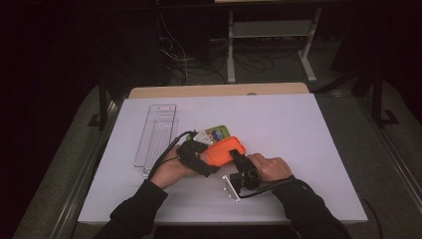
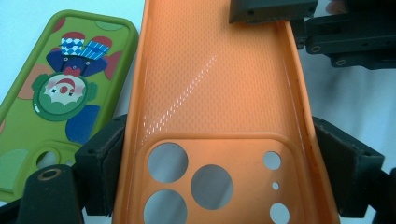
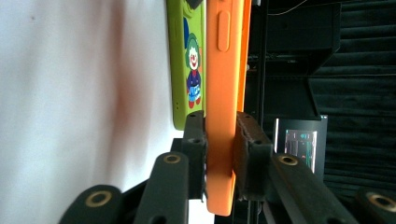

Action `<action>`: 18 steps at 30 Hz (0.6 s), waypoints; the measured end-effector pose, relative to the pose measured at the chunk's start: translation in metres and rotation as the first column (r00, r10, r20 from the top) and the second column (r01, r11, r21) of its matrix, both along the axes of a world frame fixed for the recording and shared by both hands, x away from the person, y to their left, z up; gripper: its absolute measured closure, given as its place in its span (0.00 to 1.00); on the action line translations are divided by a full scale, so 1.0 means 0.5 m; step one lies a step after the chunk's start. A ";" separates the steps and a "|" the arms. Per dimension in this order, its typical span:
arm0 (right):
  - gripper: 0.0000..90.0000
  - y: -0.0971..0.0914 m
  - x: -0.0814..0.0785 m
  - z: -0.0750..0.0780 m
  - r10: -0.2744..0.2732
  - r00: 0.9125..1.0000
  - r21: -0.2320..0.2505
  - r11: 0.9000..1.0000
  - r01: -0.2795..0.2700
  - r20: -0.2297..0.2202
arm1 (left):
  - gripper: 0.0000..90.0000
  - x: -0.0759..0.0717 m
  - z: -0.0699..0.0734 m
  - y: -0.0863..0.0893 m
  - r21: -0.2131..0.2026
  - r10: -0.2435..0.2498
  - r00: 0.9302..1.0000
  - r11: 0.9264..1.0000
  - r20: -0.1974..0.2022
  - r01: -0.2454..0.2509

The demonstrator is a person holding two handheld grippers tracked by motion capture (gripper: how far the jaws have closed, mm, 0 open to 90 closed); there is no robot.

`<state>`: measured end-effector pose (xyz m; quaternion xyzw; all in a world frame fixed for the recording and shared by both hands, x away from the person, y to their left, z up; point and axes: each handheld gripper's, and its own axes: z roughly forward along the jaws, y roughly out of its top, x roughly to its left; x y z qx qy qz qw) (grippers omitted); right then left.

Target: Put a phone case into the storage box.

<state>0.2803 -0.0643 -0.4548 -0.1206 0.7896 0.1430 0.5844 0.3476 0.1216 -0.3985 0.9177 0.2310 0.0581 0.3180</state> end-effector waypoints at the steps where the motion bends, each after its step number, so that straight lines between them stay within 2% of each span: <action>1: 0.85 0.000 0.000 0.000 0.000 1.000 -0.001 1.000 0.000 0.001 | 0.18 0.000 0.001 0.001 -0.003 -0.001 1.000 1.000 -0.003 0.001; 6: 0.87 0.002 -0.002 -0.002 -0.002 1.000 -0.010 1.000 0.002 0.001 | 0.18 0.001 0.001 0.001 0.002 -0.007 1.000 1.000 0.005 0.007; 8: 0.87 0.003 -0.002 -0.002 -0.005 1.000 -0.013 1.000 0.005 0.007 | 0.18 -0.003 -0.001 -0.002 -0.028 0.011 1.000 1.000 0.004 -0.011; 9: 0.87 0.003 -0.003 -0.002 -0.008 1.000 -0.009 1.000 0.008 0.007 | 0.17 0.001 0.000 0.001 -0.003 -0.012 1.000 1.000 0.006 0.012; 12: 0.87 0.003 -0.004 -0.003 -0.010 1.000 -0.009 1.000 0.010 0.024 | 0.16 -0.001 0.000 0.003 -0.027 0.002 1.000 1.000 0.030 -0.001; 13: 0.87 0.004 -0.004 -0.003 -0.009 1.000 -0.006 1.000 0.009 0.023 | 0.13 -0.001 0.000 0.003 -0.044 0.012 1.000 0.999 0.026 -0.010; 14: 0.87 0.004 -0.004 -0.003 -0.010 1.000 -0.009 1.000 0.010 0.026 | 0.10 0.000 0.003 0.005 -0.035 0.008 0.999 0.999 0.031 -0.007; 18: 0.87 0.002 -0.002 -0.002 -0.012 0.999 -0.018 1.000 0.012 0.032 | 0.01 0.000 0.009 0.010 -0.064 0.021 1.000 0.998 0.017 -0.020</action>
